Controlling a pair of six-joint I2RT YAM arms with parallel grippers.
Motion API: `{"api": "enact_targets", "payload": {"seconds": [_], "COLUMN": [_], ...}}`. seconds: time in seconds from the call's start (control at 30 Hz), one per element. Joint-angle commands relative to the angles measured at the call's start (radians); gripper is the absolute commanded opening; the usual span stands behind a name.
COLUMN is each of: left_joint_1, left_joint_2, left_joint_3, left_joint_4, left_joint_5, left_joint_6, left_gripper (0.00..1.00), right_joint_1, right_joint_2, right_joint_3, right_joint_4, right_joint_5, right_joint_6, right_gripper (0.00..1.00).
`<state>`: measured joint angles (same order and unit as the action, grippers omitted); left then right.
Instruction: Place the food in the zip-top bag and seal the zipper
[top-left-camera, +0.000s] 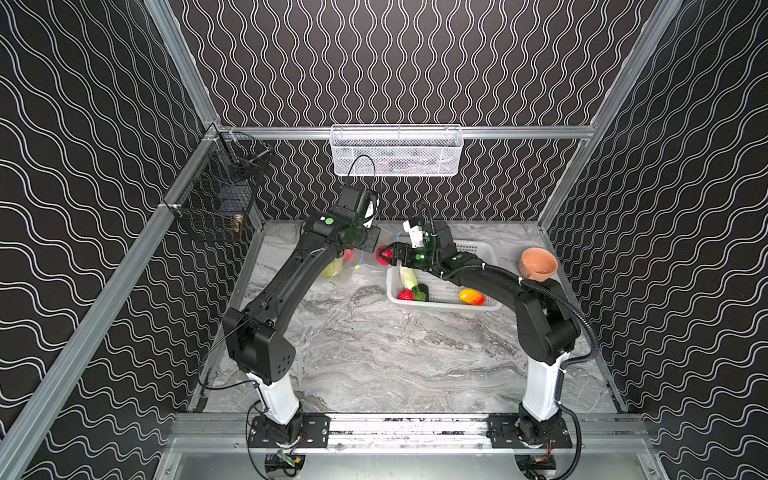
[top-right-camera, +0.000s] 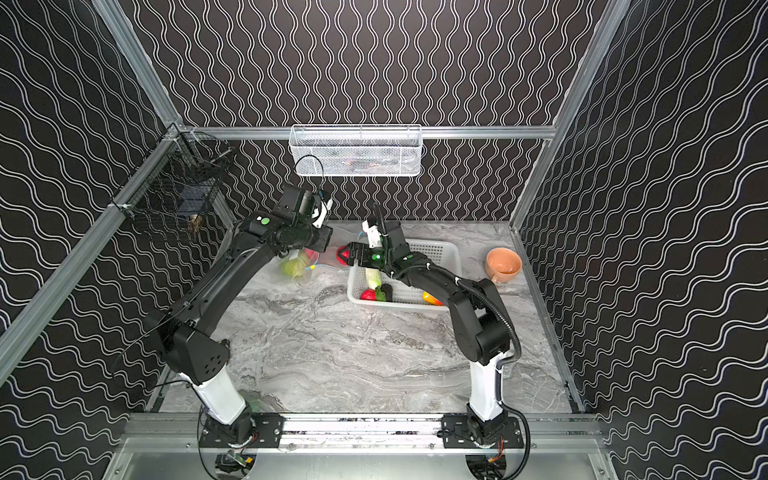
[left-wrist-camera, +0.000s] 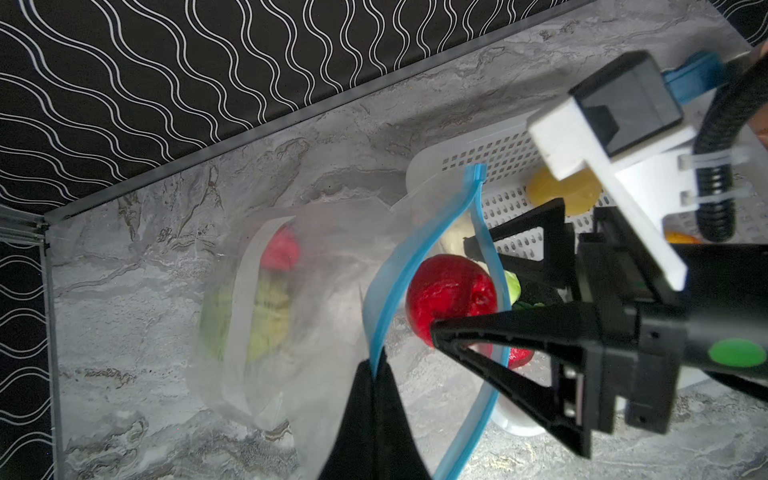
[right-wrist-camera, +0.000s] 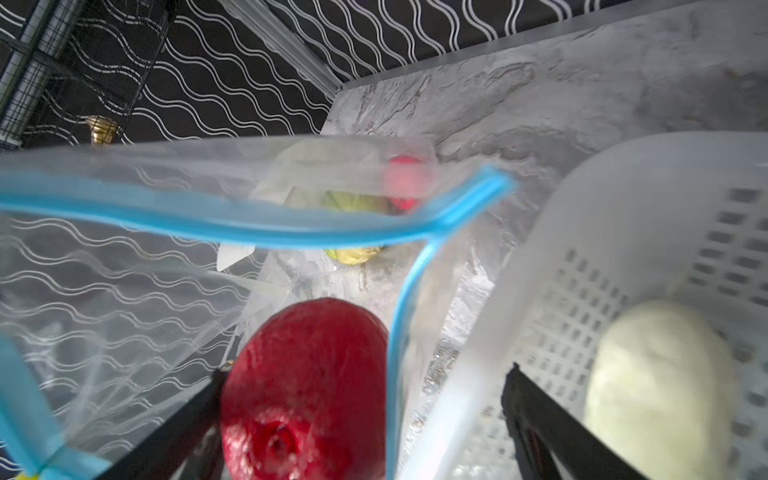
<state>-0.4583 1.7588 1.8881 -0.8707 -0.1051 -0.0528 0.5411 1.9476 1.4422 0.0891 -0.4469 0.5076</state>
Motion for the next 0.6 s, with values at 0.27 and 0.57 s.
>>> {"api": "enact_targets", "payload": {"seconds": [0.27, 0.57], "left_joint_1": [0.001, 0.001], "left_joint_2": [-0.013, -0.006], "left_joint_3": [0.008, 0.026], "left_joint_4": [0.0, -0.007], "left_joint_5": [-0.017, 0.007], "left_joint_6": [-0.008, -0.018], "left_gripper": [0.0, 0.0], "right_joint_1": [-0.031, -0.036], "right_joint_2": [-0.082, -0.016], "right_joint_3": [-0.099, -0.092], "right_joint_4": [0.095, 0.289], "right_joint_5": [-0.055, -0.217], "right_joint_6": [-0.022, 0.076], "right_gripper": [0.99, 0.99]}}
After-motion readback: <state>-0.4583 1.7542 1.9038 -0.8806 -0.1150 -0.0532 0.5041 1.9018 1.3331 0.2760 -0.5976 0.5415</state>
